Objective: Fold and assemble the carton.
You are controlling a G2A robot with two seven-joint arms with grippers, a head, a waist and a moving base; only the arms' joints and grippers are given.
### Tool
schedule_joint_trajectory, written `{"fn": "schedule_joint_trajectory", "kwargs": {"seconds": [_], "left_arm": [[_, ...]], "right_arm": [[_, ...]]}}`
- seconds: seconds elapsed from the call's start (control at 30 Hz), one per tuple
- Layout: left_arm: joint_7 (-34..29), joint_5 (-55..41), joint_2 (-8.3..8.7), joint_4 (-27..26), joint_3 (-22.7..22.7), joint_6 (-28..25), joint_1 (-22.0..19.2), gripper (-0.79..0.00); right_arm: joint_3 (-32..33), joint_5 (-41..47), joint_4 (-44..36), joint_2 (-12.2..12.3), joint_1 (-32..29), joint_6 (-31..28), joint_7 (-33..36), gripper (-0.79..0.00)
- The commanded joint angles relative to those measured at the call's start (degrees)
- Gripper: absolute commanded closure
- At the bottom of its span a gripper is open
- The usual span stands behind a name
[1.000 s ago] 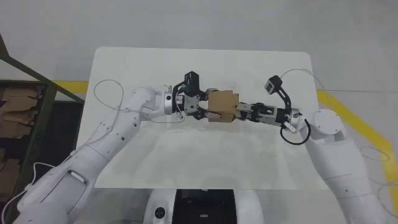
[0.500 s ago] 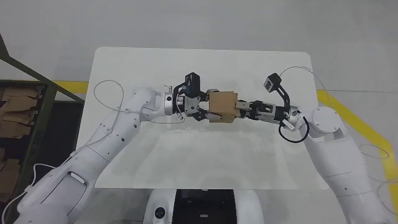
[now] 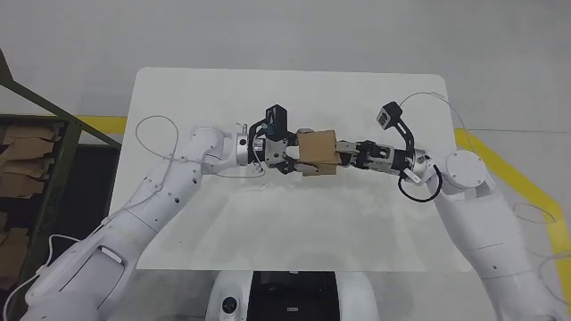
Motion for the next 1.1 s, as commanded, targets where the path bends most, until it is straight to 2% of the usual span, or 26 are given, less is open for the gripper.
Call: {"fn": "schedule_joint_trajectory", "kwargs": {"seconds": [0.0,0.3,0.7,0.83,1.07], "left_arm": [[0.0,-0.2,0.0,0.3,-0.1,0.0,-0.1,-0.548],[0.1,-0.7,-0.04,0.6,-0.1,0.0,-0.2,-0.551],[-0.2,-1.2,-0.22,0.8,-0.2,0.0,-0.3,-0.56],[-0.4,-1.3,-0.29,0.7,-0.2,0.0,-0.3,-0.563],[-0.5,-1.4,-0.44,0.4,-0.5,0.0,-0.2,-0.563]], "right_arm": [[0.4,0.1,0.0,0.1,-0.3,-0.1,0.0,-0.24],[2.0,0.7,-1.0,0.5,-1.8,-0.5,-0.3,-0.151],[1.9,0.1,-2.2,0.8,-2.7,0.0,0.1,-0.092],[1.2,-0.1,-2.2,0.7,-2.4,0.2,0.1,-0.043],[-0.3,-0.3,-1.4,0.4,-1.2,0.4,-0.2,-0.043]]}}
